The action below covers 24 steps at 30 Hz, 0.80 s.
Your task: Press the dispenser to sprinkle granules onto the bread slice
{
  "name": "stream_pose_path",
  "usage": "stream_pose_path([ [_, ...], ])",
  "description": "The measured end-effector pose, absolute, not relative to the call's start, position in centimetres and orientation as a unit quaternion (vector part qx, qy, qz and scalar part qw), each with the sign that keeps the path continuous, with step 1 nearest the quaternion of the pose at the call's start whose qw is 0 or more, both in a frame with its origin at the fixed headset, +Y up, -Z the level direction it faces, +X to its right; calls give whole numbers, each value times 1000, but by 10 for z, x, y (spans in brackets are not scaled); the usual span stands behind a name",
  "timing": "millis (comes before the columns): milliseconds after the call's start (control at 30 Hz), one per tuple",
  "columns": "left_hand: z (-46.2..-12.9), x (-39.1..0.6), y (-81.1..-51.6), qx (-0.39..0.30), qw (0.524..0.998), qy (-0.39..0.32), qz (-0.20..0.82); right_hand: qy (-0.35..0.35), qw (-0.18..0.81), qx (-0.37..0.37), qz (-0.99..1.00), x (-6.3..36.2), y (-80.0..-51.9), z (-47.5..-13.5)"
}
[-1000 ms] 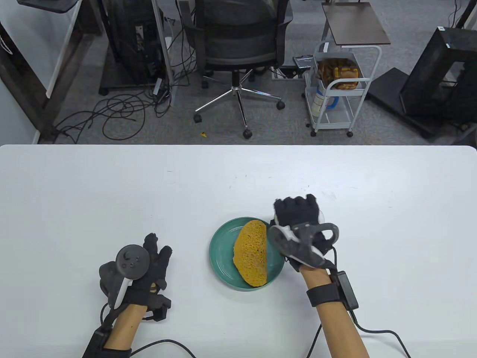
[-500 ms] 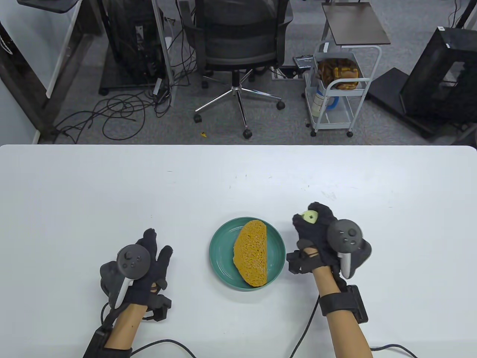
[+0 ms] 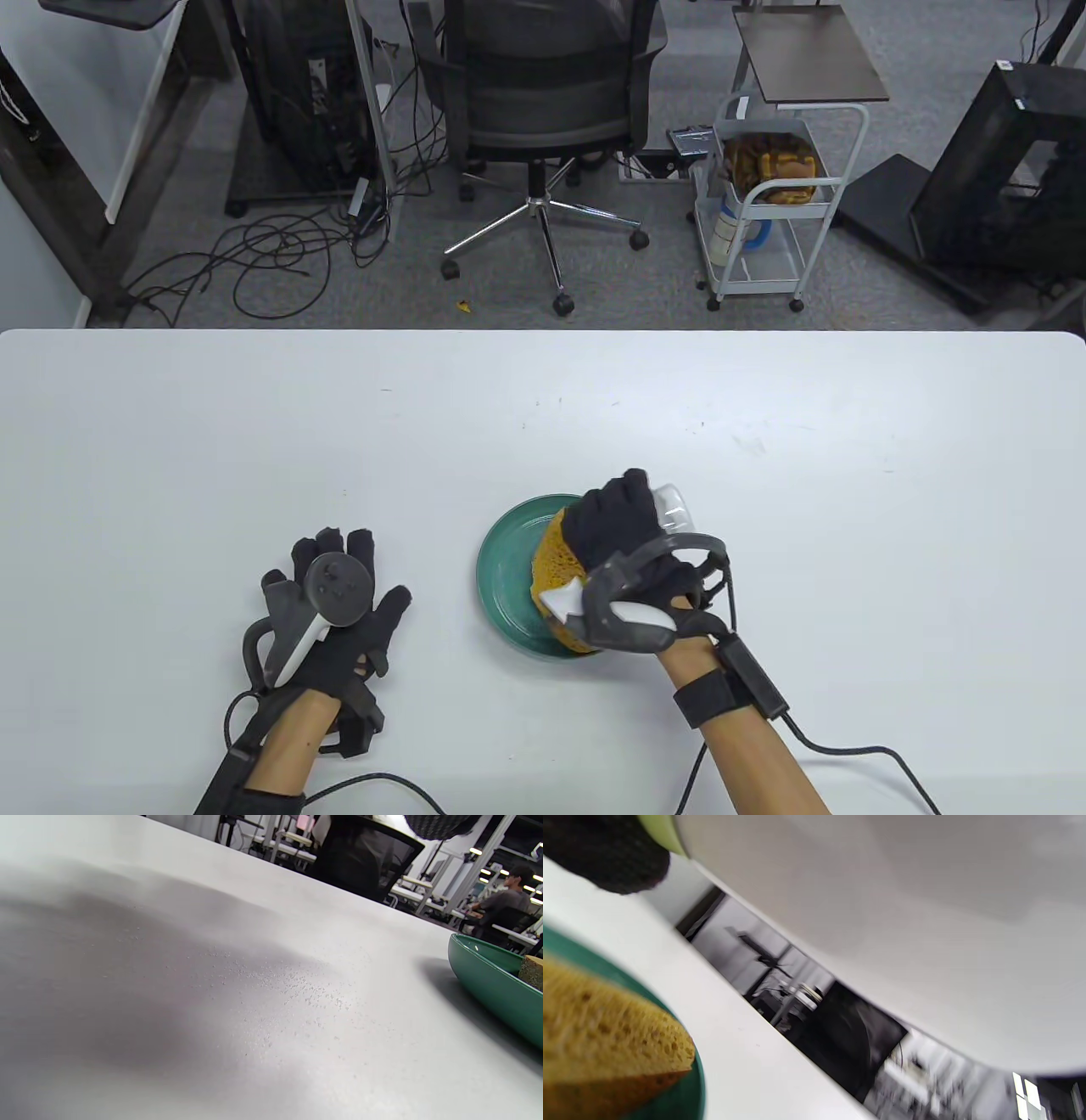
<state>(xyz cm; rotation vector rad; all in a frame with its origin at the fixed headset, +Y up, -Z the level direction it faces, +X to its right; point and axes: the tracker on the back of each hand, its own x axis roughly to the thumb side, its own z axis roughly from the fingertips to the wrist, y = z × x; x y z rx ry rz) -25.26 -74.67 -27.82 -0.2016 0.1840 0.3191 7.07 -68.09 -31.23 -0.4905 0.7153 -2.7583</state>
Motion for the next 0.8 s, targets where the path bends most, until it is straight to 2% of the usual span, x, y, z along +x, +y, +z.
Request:
stream_pose_path([
  [100,-279,-253,-746,-103,977,91,166,203,-166,-13,-965,136,-685,-323],
  [133,-279,-253,-746,-103,976,91,167,194,-229,20,-954,149,-691,-324],
  [167,-279,-253,-747,-104,976,90,169,171,-344,96,-918,172,-703,-323],
  [233,-279,-252,-747,-106,975,87,172,145,-532,196,-811,200,-729,-319],
  [300,-279,-251,-747,-109,975,85,172,141,-605,234,-748,210,-741,-317],
  [333,-279,-251,-747,-111,975,83,174,135,-605,248,-745,213,-743,-316],
  [467,-279,-250,-748,-114,974,82,177,173,-425,137,-878,187,-715,-318],
  [500,-280,-250,-749,-117,974,83,175,189,-335,66,-921,166,-700,-317],
  [533,-280,-250,-749,-119,974,83,174,196,-296,37,-934,156,-695,-316],
  [600,-280,-250,-751,-123,974,84,172,219,-100,-106,-965,109,-681,-305],
  [633,-280,-250,-751,-125,974,84,171,227,34,-191,-954,81,-682,-294],
  [700,-281,-250,-752,-130,972,83,176,240,242,-296,-892,43,-696,-274],
  [767,-281,-251,-752,-132,971,83,181,261,382,-365,-808,21,-719,-260],
  [800,-280,-250,-751,-131,971,83,181,266,412,-389,-780,16,-726,-257],
])
